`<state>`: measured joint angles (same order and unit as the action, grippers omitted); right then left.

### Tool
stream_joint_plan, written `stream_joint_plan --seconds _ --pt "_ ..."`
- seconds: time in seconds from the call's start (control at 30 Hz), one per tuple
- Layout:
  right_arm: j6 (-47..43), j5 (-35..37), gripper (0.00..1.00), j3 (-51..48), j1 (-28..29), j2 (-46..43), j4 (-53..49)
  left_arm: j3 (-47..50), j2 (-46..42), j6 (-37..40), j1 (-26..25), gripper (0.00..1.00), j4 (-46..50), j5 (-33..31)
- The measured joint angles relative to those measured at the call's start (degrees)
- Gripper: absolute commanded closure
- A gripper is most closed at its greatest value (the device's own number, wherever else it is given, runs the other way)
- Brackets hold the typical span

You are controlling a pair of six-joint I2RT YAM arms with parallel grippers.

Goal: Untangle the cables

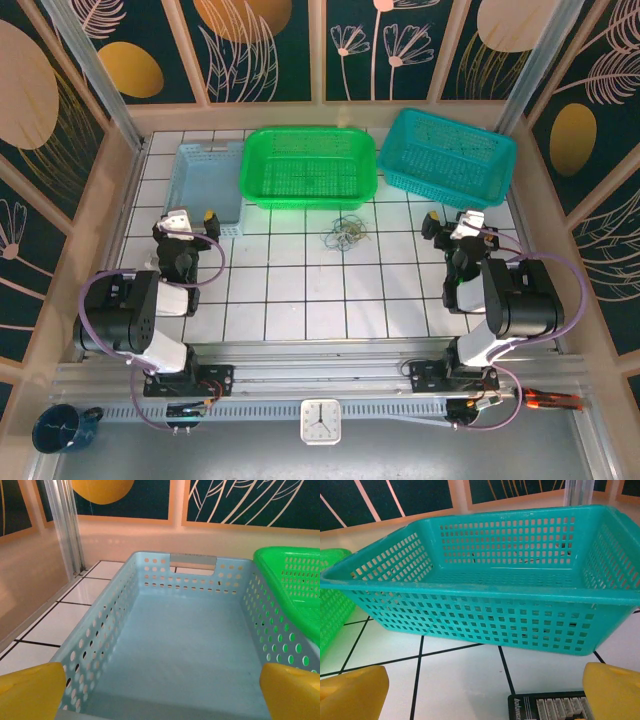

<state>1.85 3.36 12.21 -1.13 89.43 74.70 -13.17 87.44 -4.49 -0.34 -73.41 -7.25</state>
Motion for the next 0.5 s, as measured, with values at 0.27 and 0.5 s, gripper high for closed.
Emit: stream_joint_plan --seconds 0.27,0.5 --pt "0.0 -0.85 0.01 0.0 0.0 0.0 -0.09 0.0 0.0 0.0 0.0 0.01 0.0 -0.02" --pt "0.0 -0.87 0.01 0.0 0.0 0.0 -0.09 -0.02 0.0 0.0 0.0 0.01 0.0 0.0"
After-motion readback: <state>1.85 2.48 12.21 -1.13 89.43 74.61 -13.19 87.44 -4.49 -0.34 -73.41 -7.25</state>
